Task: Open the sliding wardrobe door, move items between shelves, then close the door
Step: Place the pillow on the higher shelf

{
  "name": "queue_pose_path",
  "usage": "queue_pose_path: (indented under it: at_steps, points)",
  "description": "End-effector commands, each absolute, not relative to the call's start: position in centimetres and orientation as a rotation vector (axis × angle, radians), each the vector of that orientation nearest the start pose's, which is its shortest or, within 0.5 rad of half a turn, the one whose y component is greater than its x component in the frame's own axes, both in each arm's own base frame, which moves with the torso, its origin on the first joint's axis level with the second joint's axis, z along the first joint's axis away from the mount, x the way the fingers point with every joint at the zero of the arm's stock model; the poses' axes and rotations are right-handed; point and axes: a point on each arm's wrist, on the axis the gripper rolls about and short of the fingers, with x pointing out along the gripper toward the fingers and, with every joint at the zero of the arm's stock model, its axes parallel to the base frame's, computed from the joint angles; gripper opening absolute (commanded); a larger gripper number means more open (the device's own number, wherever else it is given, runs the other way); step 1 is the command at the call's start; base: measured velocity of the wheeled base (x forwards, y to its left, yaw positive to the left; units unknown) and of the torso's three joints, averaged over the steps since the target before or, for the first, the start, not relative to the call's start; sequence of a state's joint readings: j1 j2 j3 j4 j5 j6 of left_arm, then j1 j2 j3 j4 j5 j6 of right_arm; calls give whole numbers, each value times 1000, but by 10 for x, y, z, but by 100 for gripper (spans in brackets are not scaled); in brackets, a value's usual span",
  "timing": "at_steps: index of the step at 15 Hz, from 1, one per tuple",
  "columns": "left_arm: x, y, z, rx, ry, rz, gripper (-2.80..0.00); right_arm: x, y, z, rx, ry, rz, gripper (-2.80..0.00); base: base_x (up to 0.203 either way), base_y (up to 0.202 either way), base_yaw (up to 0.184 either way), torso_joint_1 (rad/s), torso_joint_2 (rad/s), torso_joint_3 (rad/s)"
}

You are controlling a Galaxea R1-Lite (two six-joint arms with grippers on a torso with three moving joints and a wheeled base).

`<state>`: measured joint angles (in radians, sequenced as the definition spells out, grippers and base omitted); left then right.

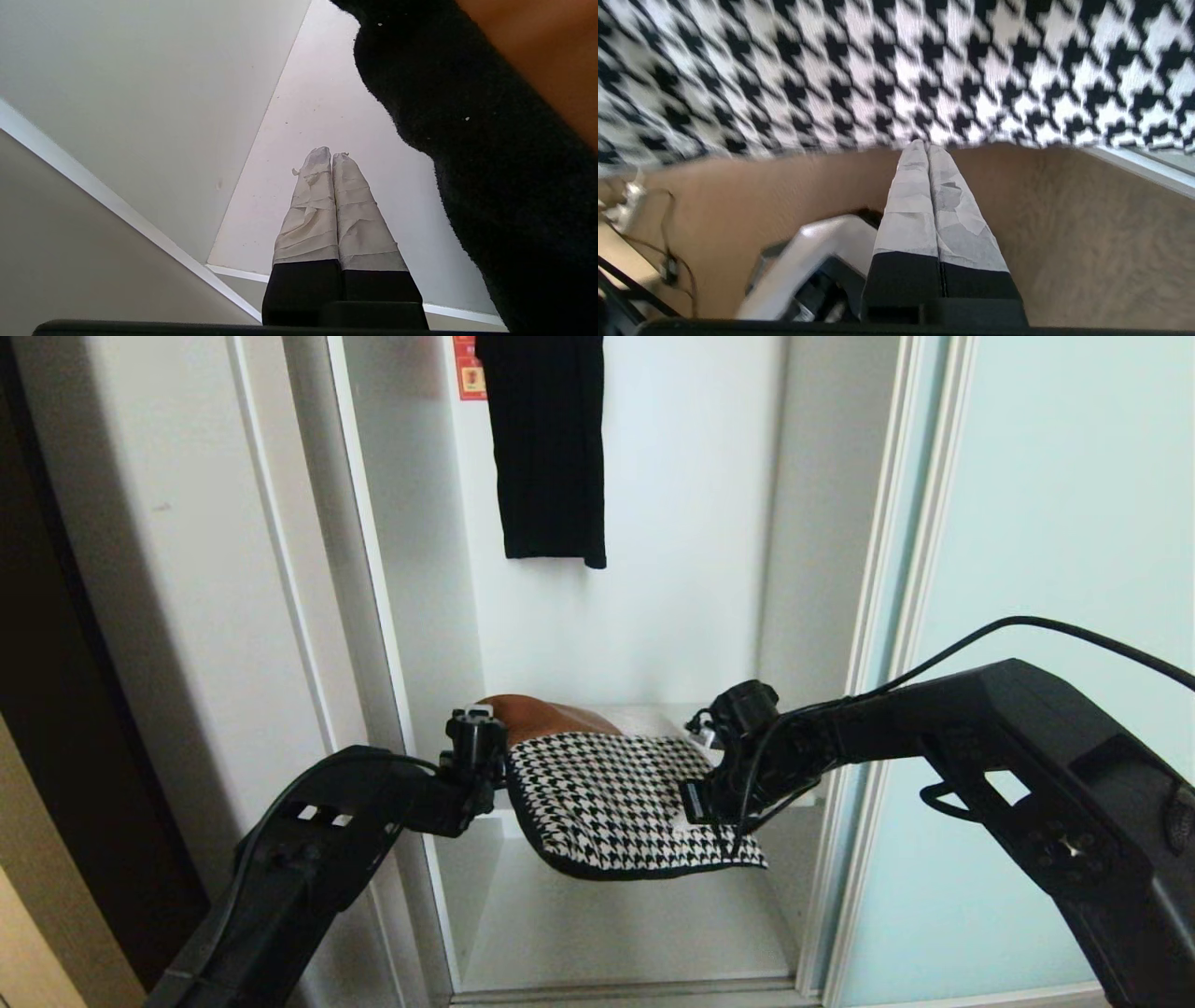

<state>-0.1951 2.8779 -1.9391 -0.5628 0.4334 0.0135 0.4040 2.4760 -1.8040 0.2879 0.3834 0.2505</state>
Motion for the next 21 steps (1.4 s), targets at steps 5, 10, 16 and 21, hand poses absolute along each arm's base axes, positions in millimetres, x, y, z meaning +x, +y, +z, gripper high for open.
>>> queue_pose_path:
  at_steps: [5,10,16,21]
  points:
    - [539,-93,-52,129,361,240,-280,428,196,27,94,1182,591,-280,0,0,0,0,0,0]
    - [540,-94,-45,111,339,239,-280,440,212,6,-26,1139,515,-280,0,0,0,0,0,0]
    - [540,-92,-43,105,340,240,-280,456,236,-25,-148,913,495,-280,0,0,0,0,0,0]
    - [542,-86,-41,93,333,252,-280,466,246,-26,-117,757,516,-280,0,0,0,0,0,0]
